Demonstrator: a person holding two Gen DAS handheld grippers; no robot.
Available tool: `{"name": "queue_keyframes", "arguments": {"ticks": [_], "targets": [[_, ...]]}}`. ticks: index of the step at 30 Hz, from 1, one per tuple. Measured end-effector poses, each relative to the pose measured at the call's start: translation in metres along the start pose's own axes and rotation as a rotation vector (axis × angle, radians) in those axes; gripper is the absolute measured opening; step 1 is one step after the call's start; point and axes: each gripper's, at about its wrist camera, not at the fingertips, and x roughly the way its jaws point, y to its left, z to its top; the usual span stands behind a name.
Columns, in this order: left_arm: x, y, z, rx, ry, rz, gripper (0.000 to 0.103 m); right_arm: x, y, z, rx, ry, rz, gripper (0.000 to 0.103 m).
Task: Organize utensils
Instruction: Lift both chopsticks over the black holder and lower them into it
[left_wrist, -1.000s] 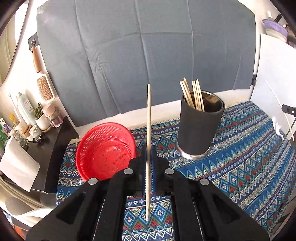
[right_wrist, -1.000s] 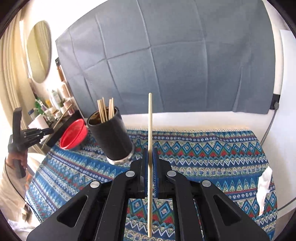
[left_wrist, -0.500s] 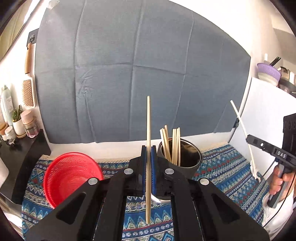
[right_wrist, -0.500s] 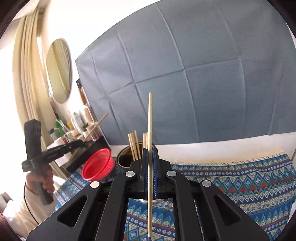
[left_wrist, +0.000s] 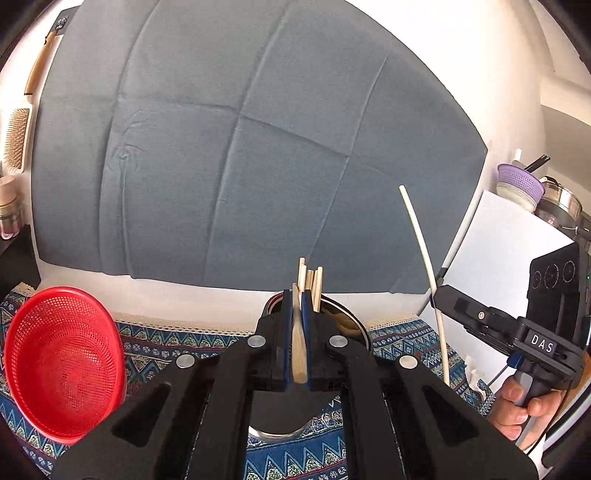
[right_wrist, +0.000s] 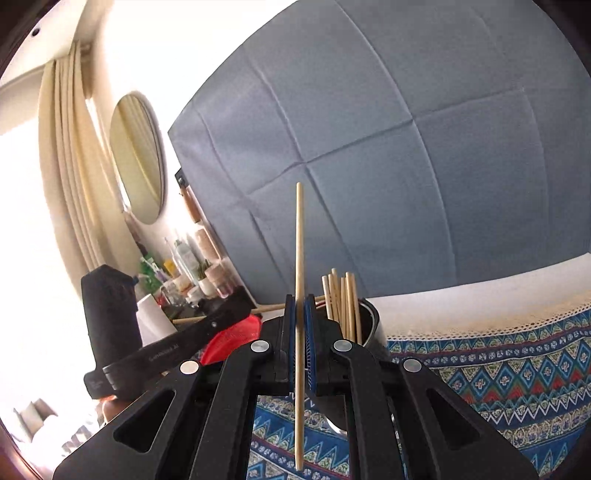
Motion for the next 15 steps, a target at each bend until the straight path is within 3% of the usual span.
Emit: {"name": "queue_keyframes", "arguments": {"ticks": [15], "targets": [[-0.037, -0.009, -0.002, 0.066, 0.017, 0.024, 0.005, 0.024, 0.004, 0.005, -0.061, -0.037, -0.037, 0.005]]}}
